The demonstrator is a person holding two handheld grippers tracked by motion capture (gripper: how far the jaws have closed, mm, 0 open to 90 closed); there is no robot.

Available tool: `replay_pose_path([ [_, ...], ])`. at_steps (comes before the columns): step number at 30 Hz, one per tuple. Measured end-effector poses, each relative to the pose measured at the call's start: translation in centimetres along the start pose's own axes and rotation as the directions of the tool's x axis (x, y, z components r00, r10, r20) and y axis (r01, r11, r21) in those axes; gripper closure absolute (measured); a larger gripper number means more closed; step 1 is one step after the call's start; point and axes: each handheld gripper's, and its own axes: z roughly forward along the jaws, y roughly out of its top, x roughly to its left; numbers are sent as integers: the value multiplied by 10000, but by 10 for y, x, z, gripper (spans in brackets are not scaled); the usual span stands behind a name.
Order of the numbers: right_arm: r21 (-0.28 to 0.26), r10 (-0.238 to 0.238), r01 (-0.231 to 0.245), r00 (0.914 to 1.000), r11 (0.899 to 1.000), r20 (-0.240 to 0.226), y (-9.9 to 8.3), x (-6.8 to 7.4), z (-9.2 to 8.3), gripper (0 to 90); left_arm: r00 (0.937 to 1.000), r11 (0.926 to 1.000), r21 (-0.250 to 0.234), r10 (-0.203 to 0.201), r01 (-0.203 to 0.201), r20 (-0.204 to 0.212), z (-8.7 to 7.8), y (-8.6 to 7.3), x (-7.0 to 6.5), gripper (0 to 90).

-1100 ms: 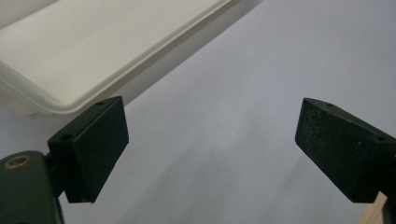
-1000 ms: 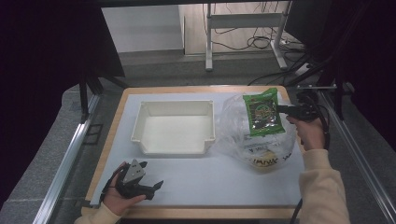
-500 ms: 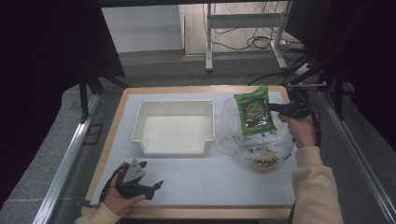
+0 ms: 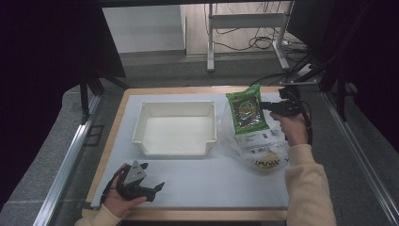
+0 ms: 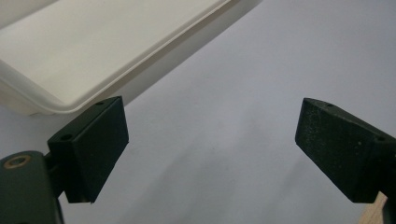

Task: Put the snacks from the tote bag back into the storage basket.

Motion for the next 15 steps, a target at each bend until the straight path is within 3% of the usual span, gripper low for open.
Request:
replay_pose_path([
  [15, -35, -196, 195, 9992, 9998, -349, 5, 17, 15, 900, 10000, 10000, -2, 15, -15, 7, 0, 0, 0, 94],
])
